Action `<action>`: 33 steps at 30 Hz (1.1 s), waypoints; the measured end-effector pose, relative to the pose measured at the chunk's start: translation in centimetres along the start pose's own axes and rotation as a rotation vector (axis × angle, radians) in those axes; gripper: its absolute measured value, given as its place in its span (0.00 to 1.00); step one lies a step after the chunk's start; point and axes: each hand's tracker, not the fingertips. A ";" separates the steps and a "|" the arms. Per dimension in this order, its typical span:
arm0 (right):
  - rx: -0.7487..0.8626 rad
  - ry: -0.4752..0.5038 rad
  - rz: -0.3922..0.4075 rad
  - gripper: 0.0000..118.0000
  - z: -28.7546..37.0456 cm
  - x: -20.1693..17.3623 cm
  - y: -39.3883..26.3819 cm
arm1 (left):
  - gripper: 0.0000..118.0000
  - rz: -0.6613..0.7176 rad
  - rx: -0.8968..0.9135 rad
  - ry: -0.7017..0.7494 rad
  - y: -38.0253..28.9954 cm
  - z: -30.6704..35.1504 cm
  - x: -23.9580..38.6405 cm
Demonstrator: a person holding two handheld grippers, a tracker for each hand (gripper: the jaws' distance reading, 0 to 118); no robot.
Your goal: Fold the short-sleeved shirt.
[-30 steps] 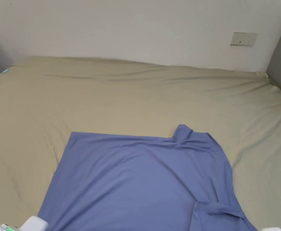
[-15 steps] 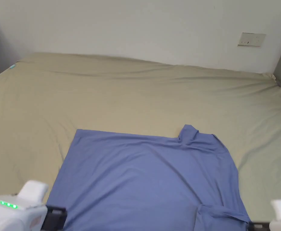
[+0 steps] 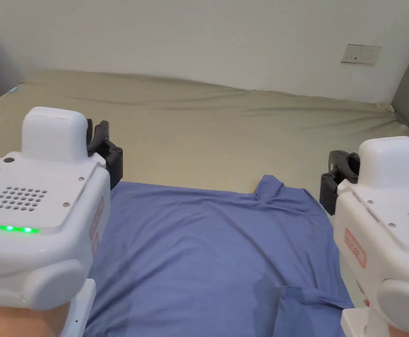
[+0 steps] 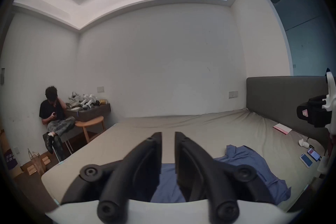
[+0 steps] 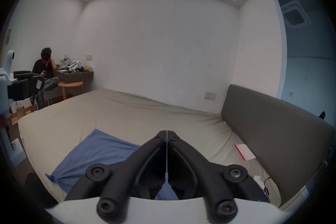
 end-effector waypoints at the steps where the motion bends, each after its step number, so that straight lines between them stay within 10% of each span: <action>1: -0.020 0.020 0.003 0.02 -0.1 -0.4 -0.1 | 0.08 -0.006 0.018 0.008 -0.2 0.3 0.4; 14: -0.012 0.032 0.106 0.02 0.6 -2.3 -1.3 | 0.00 -0.120 -0.099 -0.051 -1.8 0.1 0.5; 21: -0.125 0.064 0.102 0.02 0.7 -0.4 -4.3 | 0.00 -0.294 -0.703 -0.139 -16.2 -2.8 -4.5; 25: -0.197 0.047 0.100 0.02 0.4 0.8 -5.9 | 0.97 -0.132 -0.923 -0.060 -23.5 -1.9 -7.7; 33: -0.308 0.009 0.077 0.02 -0.4 3.1 -8.0 | 0.93 -0.035 -1.054 0.061 -28.7 -0.9 -10.3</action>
